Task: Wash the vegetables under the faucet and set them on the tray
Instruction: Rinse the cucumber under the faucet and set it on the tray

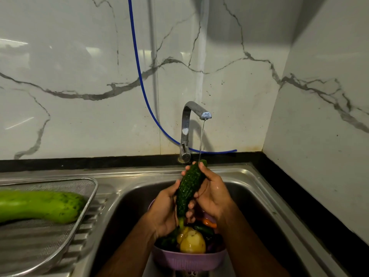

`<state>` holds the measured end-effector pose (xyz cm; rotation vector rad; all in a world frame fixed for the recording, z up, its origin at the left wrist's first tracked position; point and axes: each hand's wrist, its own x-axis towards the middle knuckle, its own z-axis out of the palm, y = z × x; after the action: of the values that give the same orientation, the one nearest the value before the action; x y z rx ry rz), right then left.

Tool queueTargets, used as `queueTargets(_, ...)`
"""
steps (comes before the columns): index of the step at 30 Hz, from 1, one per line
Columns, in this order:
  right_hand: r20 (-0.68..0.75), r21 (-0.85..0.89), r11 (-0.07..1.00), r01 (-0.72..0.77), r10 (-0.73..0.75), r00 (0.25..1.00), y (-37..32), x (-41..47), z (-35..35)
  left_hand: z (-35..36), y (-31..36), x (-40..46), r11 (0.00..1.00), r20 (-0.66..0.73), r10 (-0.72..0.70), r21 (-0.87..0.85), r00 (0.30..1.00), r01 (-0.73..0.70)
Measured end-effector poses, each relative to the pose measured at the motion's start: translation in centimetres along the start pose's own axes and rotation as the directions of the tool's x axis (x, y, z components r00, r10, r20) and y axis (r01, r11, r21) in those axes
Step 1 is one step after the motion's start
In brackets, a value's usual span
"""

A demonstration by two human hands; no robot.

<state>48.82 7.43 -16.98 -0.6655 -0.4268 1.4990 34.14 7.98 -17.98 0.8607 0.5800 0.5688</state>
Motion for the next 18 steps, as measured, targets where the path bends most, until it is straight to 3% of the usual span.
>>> queueTargets(2, -0.051, -0.102, 0.995, -0.007, 0.001, 0.999, 0.1, 0.1, 0.2, 0.2, 0.0, 0.2, 0.998, -0.055, 0.028, 0.049, 0.998, -0.025)
queueTargets(6, -0.195, -0.22, 0.975, 0.013, -0.058, 0.979, 0.6, 0.9, 0.3, 0.5, -0.8, 0.6, 0.927, -0.172, 0.233, 0.337, 0.957, -0.165)
queueTargets(14, -0.195, -0.141, 0.99, -0.023, -0.005, 0.981, 0.7, 0.9, 0.6, 0.2, -1.3, 0.5, 0.918, -0.194, 0.279, 0.343, 0.941, -0.201)
queueTargets(18, -0.222, -0.203, 0.979, 0.026, -0.071, 0.973, 1.0, 1.3, 0.9, -0.2, -1.4, 0.5, 0.815, -0.233, 0.387, 0.539, 0.892, -0.213)
